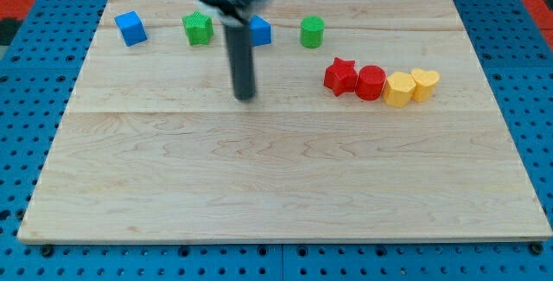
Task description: Push the hexagon along with red circle below the red star
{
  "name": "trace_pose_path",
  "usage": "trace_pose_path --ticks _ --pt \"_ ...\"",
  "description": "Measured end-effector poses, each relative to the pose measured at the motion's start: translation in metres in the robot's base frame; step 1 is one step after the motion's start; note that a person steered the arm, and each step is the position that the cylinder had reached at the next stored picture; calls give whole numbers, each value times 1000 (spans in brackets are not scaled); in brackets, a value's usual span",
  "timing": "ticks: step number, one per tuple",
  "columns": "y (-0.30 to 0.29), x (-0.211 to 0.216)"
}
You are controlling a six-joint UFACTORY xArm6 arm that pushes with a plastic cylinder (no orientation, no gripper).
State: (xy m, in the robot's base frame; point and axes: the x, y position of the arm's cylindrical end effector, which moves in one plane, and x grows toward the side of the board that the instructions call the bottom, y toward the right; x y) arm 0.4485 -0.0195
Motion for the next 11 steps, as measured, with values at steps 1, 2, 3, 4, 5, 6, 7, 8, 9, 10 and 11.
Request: trace_pose_path --ticks 1,2,3,4,5,6,7,8,9,10,11 --pt "113 44" --pt "216 34" --pt "234 -1" --pt "211 -33" --pt "188 -46" --pt "169 -63" --pt "132 -75" --pt "135 -74" --pt "83 -55" --pt "68 -37" --pt "147 -27"
